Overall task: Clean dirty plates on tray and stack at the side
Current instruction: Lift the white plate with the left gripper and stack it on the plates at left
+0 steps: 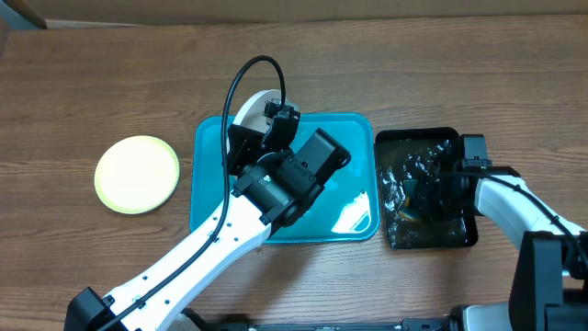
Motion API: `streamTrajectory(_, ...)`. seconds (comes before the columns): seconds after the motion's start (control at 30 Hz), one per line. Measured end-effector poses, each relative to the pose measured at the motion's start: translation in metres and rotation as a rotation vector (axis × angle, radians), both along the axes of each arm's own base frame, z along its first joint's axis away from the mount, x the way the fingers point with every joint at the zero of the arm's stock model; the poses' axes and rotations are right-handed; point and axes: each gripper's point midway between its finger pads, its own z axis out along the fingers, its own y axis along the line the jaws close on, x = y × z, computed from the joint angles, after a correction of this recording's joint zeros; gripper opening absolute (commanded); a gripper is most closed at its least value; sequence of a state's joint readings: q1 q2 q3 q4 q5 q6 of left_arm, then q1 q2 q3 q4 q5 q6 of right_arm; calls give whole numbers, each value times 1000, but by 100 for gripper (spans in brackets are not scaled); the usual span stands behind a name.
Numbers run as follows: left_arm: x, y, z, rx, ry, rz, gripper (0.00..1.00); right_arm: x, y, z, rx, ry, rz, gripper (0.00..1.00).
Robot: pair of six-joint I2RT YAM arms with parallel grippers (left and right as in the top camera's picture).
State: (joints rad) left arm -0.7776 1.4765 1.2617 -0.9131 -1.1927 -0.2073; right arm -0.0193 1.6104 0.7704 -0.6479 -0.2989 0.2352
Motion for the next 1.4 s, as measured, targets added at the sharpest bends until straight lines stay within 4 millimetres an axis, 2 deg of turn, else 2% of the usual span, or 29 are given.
streamTrajectory(0.1,0,0,0,0,0,0,4,-3,0,4,1,54,1,4)
streamTrajectory(0.2,0,0,0,1,0,0,4,-2,-1,20,-5,114,8,4)
streamTrajectory(0.33,0,0,-1,-3,3,-2,4,32,-4,58,-27,38,21,4)
streamTrajectory(0.43,0,-3,-5,-20,21,-14,4,44,-7,67,-47,-5,31,4)
streamTrajectory(0.57,0,-6,-8,-38,37,-25,4,35,-11,53,-84,12,54,4)
streamTrajectory(0.83,0,-6,-10,-40,44,-28,4,15,-4,1,-146,-31,138,5)
streamTrajectory(0.87,-1,-6,-10,-39,46,-28,4,16,-4,1,-146,-47,139,13)
streamTrajectory(0.9,-1,-6,-10,-38,47,-28,4,16,-4,1,-147,-51,139,30)
streamTrajectory(0.93,-1,-6,-10,-38,48,-28,4,15,-4,0,-146,-54,136,53)
streamTrajectory(1.0,-1,-5,-10,-38,48,-27,4,17,1,3,-128,-70,143,68)
streamTrajectory(1.2,-3,11,-16,-38,83,17,4,6,2,11,-128,-5,159,95)
streamTrajectory(1.3,-4,22,-23,-82,113,51,4,-1,-4,18,-152,54,151,100)
streamTrajectory(1.4,-6,40,-26,-153,132,101,4,17,-8,42,-179,28,129,100)
